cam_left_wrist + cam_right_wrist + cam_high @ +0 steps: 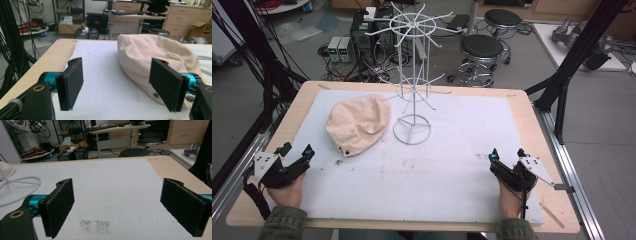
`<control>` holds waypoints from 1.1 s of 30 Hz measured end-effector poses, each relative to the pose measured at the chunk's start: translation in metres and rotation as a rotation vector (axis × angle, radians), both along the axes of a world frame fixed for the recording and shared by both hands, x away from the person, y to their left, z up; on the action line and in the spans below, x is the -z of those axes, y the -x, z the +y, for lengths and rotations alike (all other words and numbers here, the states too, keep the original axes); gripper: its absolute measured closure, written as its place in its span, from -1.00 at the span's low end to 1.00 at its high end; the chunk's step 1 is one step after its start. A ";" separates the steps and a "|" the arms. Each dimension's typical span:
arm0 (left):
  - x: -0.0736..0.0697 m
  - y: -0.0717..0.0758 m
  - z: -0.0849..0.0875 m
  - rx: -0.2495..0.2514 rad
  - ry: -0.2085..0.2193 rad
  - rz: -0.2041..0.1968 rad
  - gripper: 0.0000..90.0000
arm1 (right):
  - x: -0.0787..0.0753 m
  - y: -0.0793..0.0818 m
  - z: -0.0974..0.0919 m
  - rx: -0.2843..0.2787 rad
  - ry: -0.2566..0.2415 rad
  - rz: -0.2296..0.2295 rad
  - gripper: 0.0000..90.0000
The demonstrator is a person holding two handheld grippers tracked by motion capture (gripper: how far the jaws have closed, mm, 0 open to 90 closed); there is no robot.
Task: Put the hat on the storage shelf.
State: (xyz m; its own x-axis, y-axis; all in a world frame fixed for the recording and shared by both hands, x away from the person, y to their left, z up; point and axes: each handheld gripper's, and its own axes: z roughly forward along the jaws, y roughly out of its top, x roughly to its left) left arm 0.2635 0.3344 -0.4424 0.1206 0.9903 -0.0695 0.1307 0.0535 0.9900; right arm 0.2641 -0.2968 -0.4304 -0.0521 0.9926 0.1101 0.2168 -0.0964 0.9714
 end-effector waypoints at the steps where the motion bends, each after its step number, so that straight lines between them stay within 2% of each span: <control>1: 0.000 0.000 0.000 -0.001 0.003 0.000 -0.39 | 0.000 0.000 0.000 0.002 -0.001 0.000 -0.76; 10: 0.000 0.000 0.000 -0.015 0.004 0.001 -0.40 | 0.001 -0.001 0.000 -0.001 -0.008 0.011 -0.76; 29: 0.000 0.000 0.000 -0.012 0.005 0.003 -0.40 | 0.001 -0.002 -0.001 -0.010 -0.011 0.016 -0.76; 33: -0.004 -0.004 -0.004 -0.004 0.016 -0.011 -0.40 | 0.002 -0.003 -0.001 -0.001 -0.017 0.022 -0.76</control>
State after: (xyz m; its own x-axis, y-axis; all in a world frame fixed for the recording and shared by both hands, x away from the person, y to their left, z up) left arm 0.2677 0.3306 -0.4385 0.1177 0.9895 -0.0841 0.1194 0.0700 0.9904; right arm 0.2668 -0.2981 -0.4322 -0.0507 0.9905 0.1279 0.2378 -0.1125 0.9648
